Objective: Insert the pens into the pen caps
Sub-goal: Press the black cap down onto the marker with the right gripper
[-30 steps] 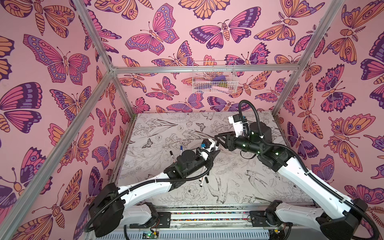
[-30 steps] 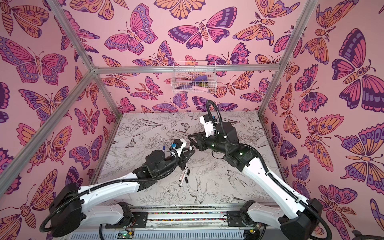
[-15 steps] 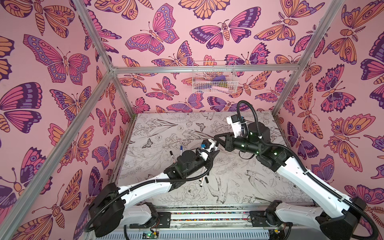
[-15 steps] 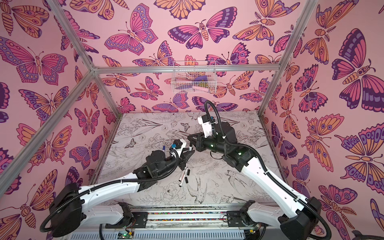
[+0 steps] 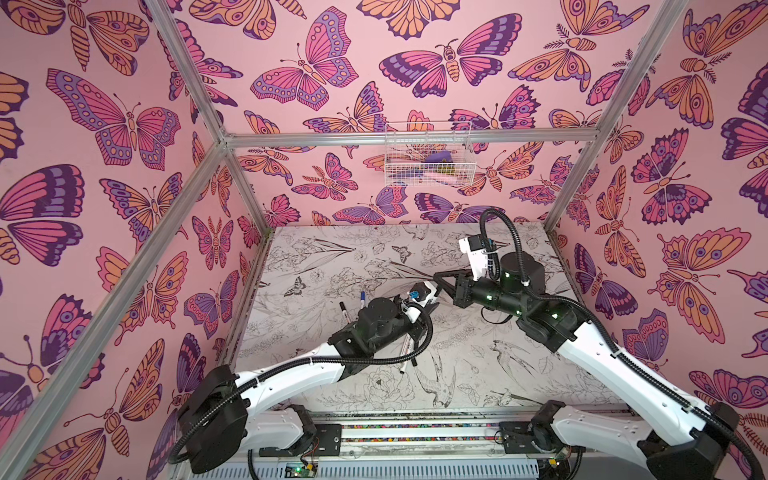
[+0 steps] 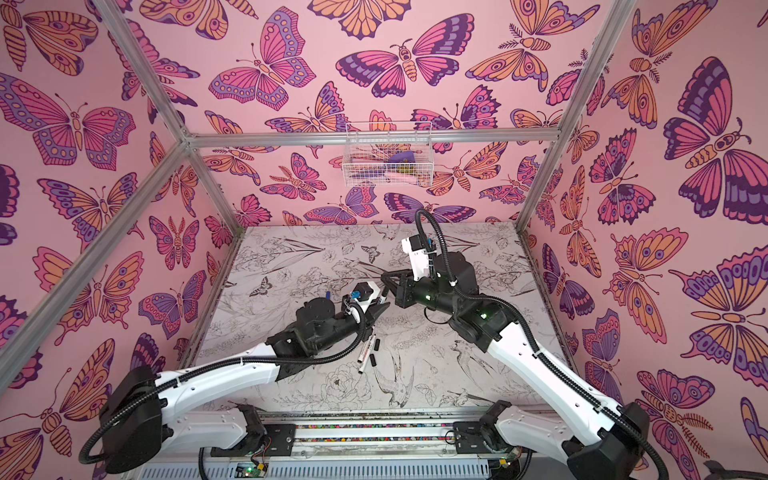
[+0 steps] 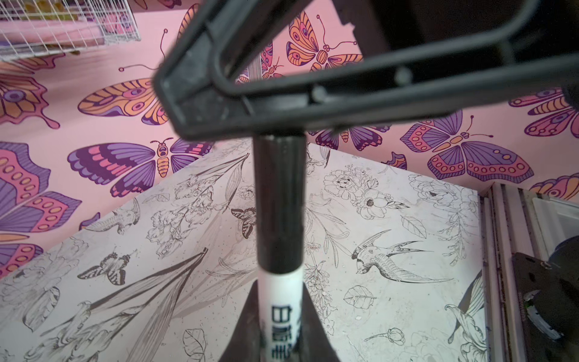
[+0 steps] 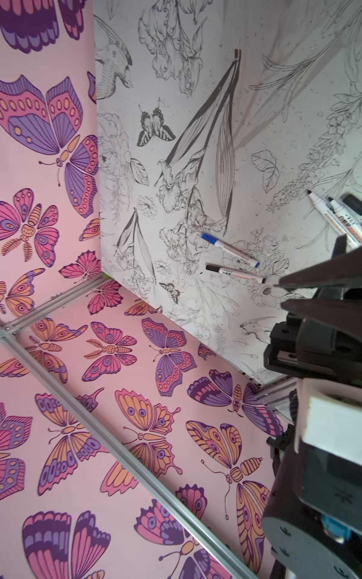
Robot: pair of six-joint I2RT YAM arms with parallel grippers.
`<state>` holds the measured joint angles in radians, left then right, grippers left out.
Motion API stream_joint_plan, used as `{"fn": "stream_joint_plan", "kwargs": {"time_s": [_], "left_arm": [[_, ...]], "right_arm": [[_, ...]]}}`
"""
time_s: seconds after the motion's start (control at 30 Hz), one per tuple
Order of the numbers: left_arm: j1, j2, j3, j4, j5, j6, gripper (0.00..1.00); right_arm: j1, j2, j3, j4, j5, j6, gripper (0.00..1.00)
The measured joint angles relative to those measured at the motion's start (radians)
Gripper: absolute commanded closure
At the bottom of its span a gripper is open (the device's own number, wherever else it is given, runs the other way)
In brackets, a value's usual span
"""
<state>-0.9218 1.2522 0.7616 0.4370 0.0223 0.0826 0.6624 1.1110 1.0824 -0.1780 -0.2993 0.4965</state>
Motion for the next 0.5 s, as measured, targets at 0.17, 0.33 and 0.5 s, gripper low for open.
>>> {"fn": "stream_joint_plan", "kwargs": {"time_s": [0.17,0.33,0.5], "left_arm": [[0.011,0.022,0.055,-0.006,0.004,0.027,1.0],[0.019,0.026,0.098,-0.022,0.014,0.037,1.0],[0.02,0.026,0.123,-0.044,0.03,0.048,1.0]], "right_arm": [[-0.008,-0.003,0.003,0.055,0.015,0.0,0.96],[-0.008,-0.003,0.011,0.1,0.015,0.002,0.98],[-0.009,-0.003,0.014,0.123,0.015,0.007,1.0]]}}
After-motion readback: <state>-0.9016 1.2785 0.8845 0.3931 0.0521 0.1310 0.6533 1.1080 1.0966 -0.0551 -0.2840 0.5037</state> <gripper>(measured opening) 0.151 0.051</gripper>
